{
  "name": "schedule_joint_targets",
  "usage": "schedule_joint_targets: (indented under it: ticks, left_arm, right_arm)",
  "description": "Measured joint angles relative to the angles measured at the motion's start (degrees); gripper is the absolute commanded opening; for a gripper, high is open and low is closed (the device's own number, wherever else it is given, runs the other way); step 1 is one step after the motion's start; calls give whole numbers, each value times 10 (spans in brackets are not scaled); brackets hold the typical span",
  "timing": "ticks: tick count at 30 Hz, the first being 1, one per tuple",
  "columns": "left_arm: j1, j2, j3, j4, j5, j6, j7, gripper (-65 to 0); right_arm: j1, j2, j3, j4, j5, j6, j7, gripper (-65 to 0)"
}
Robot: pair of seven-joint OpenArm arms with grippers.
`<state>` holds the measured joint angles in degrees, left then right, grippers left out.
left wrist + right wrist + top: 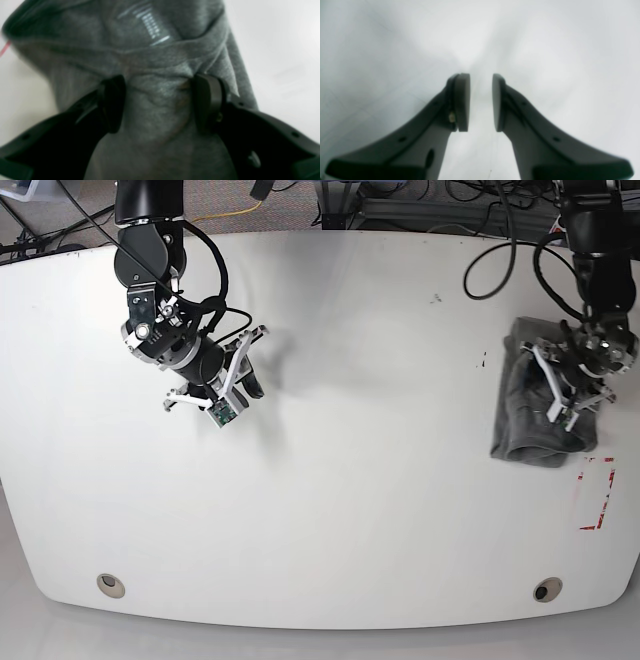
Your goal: Fold the T-shirt properly
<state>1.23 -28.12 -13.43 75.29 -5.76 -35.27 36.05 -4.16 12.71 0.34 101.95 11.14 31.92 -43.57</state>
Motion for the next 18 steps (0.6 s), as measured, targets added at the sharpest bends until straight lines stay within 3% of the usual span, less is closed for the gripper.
schedule_joint_targets:
  ticks: [4,9,18]
  left_arm:
    - [-3,-53,-62,-70,19,-42,1,-257]
    - [-2,-101,-114,-135,33,-45,3,-257]
    - [-3,-116,-199,-150,34,-47,7,-258]
  right_arm:
    - [0,0,0,0,0,0,0,-512]
    - [0,-3,0,1,0,0,0,-512]
    - [-3,-5,-1,24,0,0,-1,-512]
